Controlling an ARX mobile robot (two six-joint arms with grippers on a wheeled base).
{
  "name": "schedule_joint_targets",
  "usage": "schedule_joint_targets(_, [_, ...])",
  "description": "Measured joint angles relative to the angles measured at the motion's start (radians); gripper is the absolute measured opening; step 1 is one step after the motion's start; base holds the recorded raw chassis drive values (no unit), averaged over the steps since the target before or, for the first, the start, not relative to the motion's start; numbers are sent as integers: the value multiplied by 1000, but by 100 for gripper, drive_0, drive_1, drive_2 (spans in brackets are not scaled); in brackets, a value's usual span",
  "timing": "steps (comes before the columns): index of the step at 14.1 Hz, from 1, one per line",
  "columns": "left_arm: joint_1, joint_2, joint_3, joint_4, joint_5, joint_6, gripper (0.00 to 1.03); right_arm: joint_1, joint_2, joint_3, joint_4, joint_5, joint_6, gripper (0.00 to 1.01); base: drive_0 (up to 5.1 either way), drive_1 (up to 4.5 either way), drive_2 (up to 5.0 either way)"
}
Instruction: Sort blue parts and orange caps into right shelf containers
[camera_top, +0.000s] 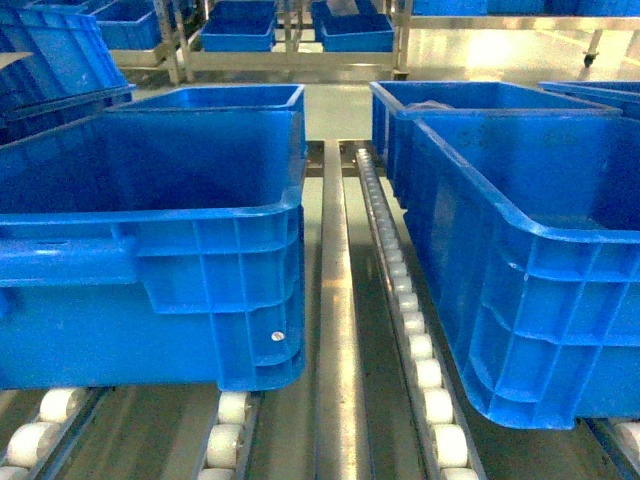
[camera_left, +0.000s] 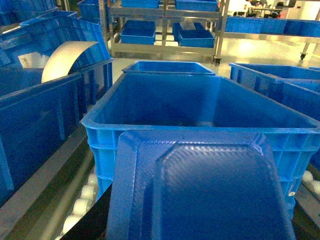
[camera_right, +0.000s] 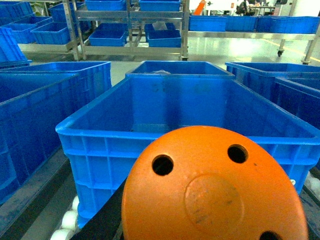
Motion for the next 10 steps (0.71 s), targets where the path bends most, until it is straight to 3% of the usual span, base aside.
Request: schedule_joint_targets(10, [0,0,0,0,0,0,41,0,0,0,0,0,0,44,0,0,0])
